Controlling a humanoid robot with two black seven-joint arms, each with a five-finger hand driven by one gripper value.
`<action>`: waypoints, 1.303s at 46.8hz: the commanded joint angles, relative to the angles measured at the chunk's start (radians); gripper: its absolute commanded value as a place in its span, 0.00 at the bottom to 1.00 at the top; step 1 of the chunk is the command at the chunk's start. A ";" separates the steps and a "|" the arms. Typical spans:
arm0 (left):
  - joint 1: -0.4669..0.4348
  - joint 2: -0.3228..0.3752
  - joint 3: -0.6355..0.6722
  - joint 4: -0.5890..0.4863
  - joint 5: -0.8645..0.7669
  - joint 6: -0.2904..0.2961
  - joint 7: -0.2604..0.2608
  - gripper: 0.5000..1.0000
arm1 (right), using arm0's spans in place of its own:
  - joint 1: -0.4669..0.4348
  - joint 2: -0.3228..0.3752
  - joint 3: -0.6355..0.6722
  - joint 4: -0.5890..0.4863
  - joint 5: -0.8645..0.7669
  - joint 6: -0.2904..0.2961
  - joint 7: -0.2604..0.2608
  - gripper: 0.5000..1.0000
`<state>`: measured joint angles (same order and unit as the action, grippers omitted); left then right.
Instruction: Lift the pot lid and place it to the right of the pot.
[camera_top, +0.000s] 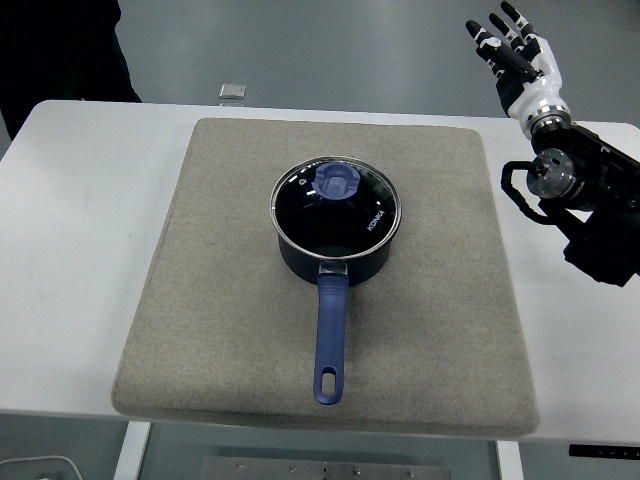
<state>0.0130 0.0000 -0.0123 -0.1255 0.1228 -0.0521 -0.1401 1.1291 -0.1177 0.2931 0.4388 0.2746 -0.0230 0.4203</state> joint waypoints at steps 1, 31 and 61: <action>-0.001 0.000 0.000 0.000 0.000 0.000 0.000 1.00 | 0.000 0.000 0.000 0.000 0.000 0.000 0.000 0.81; -0.004 0.000 0.000 0.000 0.000 0.000 0.000 1.00 | -0.002 -0.002 -0.002 0.000 0.000 0.000 0.000 0.81; -0.004 0.000 0.000 0.001 0.000 0.000 0.000 1.00 | 0.008 -0.013 -0.005 -0.002 -0.003 -0.002 0.000 0.81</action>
<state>0.0092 0.0000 -0.0125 -0.1247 0.1227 -0.0522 -0.1396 1.1356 -0.1276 0.2905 0.4379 0.2734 -0.0233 0.4203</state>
